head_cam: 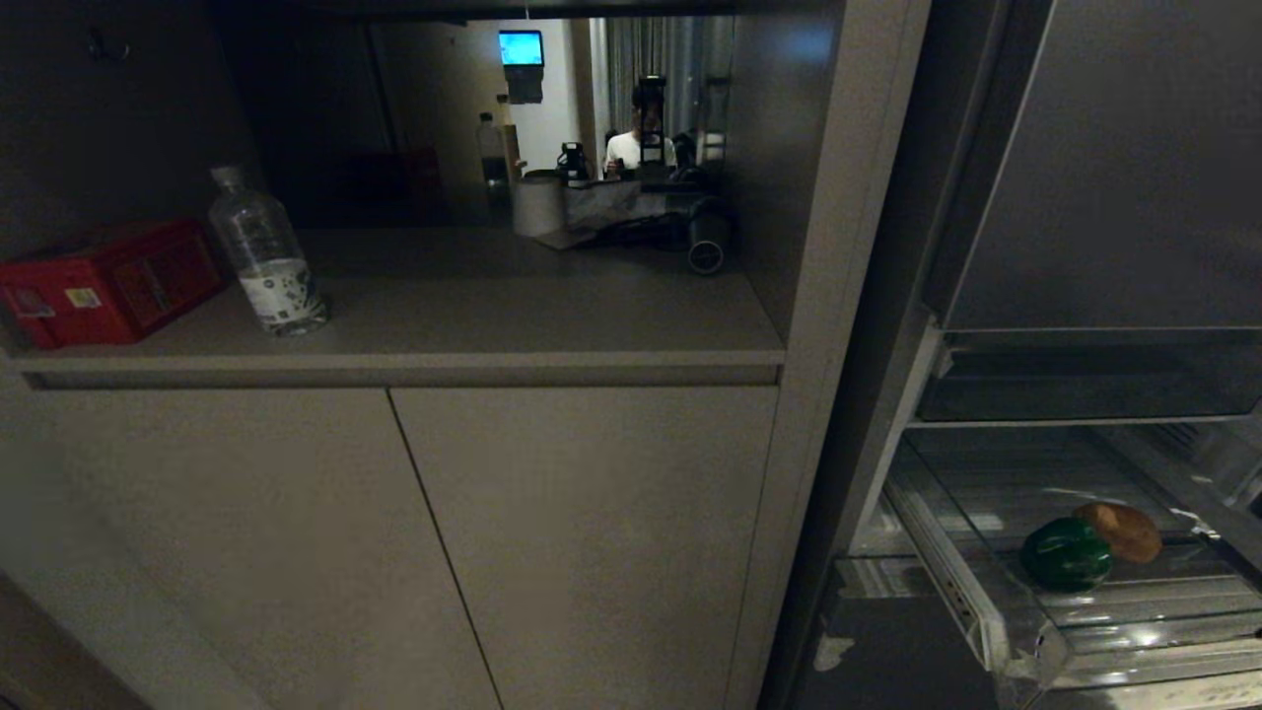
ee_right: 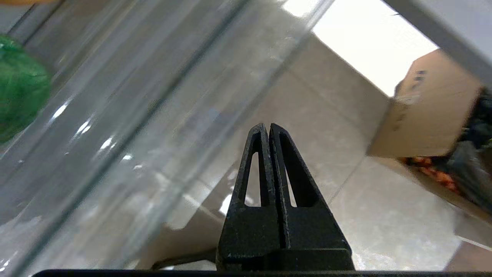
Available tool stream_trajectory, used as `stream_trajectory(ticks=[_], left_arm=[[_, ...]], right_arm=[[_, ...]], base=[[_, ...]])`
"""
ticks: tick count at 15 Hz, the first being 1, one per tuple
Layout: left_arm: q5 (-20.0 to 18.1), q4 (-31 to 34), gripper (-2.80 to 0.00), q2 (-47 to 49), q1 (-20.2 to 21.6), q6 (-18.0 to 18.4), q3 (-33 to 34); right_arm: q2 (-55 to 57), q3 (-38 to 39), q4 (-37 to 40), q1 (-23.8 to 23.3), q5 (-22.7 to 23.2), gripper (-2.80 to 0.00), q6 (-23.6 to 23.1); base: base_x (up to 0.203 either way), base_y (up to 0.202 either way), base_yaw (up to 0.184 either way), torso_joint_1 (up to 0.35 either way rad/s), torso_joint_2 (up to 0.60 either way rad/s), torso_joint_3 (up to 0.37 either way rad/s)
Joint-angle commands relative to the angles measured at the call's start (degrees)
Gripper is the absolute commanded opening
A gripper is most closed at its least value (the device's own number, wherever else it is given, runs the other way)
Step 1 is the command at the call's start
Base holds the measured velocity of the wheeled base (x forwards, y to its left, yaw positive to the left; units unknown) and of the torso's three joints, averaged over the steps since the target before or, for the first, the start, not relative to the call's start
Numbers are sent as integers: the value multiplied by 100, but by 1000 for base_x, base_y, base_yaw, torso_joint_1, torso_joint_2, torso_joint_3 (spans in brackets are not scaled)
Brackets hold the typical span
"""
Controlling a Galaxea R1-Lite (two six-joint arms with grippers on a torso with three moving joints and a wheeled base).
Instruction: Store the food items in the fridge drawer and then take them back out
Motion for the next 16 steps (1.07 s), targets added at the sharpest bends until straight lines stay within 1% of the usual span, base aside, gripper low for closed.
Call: stream_trajectory(ticks=[1,3,6,8,10,12,14,15,16], left_arm=[[1,3,-280,-2,0,1,-2],[1,2,-280,2,0,1,3],[1,-108,-280,-2,0,10,42],[1,-125,-280,-2,0,6,51],[1,-125,-280,-2,0,10,51],[1,-116,-280,6,0,10,51],[1,-116,-280,6,0,19,51],[1,-116,-280,6,0,18,51],[1,-116,-280,-2,0,19,51]], right_arm=[[541,-78,-349,36,209,-280,-20],[901,-104,-1224,107,713,-280,-127],[1590,-305,-2186,142,1539,-280,-314],[2115,-602,-2688,178,2102,-280,-351],[2847,-1171,-3144,329,2570,-280,-351],[3640,-1981,-3585,604,2773,-280,-341],[4286,-2769,-4008,975,2861,-280,-324],[4460,-3011,-4220,1213,2885,-280,-287],[4462,-3038,-4413,1365,2899,-280,-175]], base=[[0,0,0,0,0,0],[0,0,0,0,0,0],[0,0,0,0,0,0],[0,0,0,0,0,0],[0,0,0,0,0,0],[0,0,0,0,0,0],[0,0,0,0,0,0],[0,0,0,0,0,0],[0,0,0,0,0,0]])
